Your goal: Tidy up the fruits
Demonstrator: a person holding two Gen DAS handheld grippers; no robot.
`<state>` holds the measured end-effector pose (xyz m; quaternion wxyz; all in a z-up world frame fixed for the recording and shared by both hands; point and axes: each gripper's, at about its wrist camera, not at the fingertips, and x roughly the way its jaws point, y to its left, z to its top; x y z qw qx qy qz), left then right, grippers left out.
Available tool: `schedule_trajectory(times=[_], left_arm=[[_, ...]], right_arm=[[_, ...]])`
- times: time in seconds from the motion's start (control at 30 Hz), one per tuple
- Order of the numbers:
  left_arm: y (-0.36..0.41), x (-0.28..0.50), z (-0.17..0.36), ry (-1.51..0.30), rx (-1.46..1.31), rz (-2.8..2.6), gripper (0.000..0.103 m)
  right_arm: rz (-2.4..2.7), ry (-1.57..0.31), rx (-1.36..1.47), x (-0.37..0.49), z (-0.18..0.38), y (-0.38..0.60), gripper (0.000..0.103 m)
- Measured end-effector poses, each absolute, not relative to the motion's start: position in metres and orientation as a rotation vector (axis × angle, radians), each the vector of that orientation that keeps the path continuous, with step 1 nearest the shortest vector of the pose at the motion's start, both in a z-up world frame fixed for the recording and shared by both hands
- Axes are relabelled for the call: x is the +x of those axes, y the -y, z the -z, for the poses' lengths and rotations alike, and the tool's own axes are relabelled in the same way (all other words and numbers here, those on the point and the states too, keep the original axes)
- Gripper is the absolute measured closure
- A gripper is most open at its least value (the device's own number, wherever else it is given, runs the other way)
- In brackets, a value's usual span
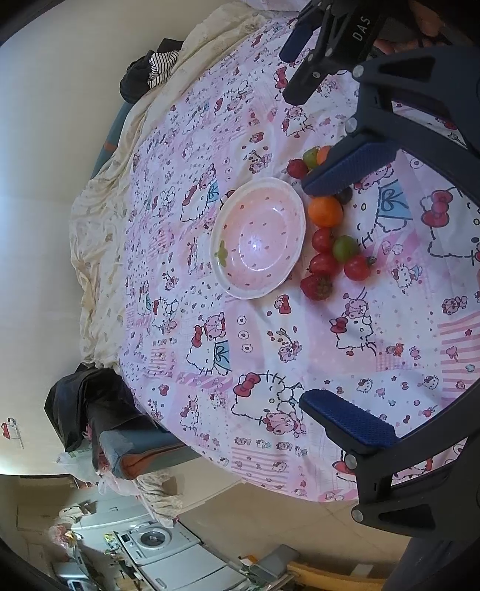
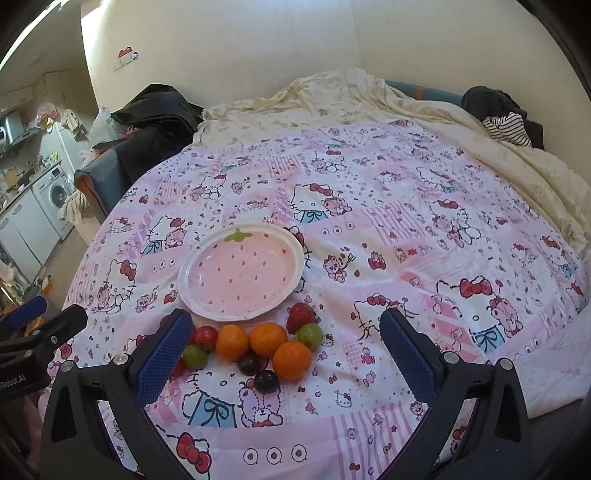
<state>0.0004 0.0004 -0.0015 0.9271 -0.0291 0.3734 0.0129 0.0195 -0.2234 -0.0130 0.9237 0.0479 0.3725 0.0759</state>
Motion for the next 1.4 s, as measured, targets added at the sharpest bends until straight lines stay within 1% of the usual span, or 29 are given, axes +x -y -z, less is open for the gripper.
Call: schedule_trajectory(times=[0.17, 0.37, 0.63, 0.8, 0.97, 1.03, 1.1, 1.13, 1.17, 1.23, 1.27, 1.3, 1.37, 1.4], left_arm=[[-0.006, 0.004, 0.001, -0.800, -0.078, -0.030, 0.000], [-0.017, 0.024, 0.004, -0.904, -0.086, -0.039, 0.000], [-0.042, 0.054, 0.020, -1.022, -0.148, -0.092, 0.000], [-0.045, 0.074, 0.029, -1.073, -0.123, -0.105, 0.000], [-0.045, 0.090, 0.045, -1.134, -0.116, -0.103, 0.001], [-0.046, 0.092, 0.053, -1.143, -0.130, -0.102, 0.003], [-0.046, 0.093, 0.060, -1.159, -0.143, -0.101, 0.008], [-0.046, 0.094, 0.064, -1.169, -0.152, -0.103, 0.009], [-0.047, 0.095, 0.068, -1.180, -0.167, -0.101, 0.012], [-0.046, 0.096, 0.073, -1.200, -0.186, -0.092, 0.016], [-0.045, 0.096, 0.074, -1.203, -0.191, -0.091, 0.017], [-0.045, 0.097, 0.074, -1.205, -0.199, -0.090, 0.017], [-0.044, 0.099, 0.074, -1.206, -0.227, -0.090, 0.018], [-0.044, 0.100, 0.073, -1.205, -0.235, -0.085, 0.018]], right_arm=[[-0.159, -0.767, 0.101, 0.023, 0.011, 0.225, 0.000], [-0.173, -0.829, 0.153, 0.039, 0.009, 0.244, 0.000], [-0.192, -1.020, 0.115, 0.077, 0.031, 0.265, 0.000], [-0.231, -1.138, 0.094, 0.095, 0.052, 0.268, 0.001], [-0.275, -1.228, 0.115, 0.106, 0.068, 0.268, 0.008], [-0.263, -1.253, 0.147, 0.108, 0.075, 0.272, 0.013], [-0.207, -1.262, 0.183, 0.109, 0.081, 0.281, 0.017], [-0.196, -1.284, 0.213, 0.110, 0.086, 0.285, 0.020], [-0.205, -1.306, 0.239, 0.111, 0.090, 0.287, 0.027], [-0.226, -1.346, 0.270, 0.111, 0.098, 0.285, 0.029], [-0.245, -1.364, 0.267, 0.112, 0.102, 0.280, 0.032], [-0.259, -1.374, 0.261, 0.113, 0.105, 0.275, 0.034], [-0.309, -1.417, 0.285, 0.116, 0.113, 0.266, 0.035], [-0.337, -1.444, 0.312, 0.117, 0.119, 0.261, 0.038]])
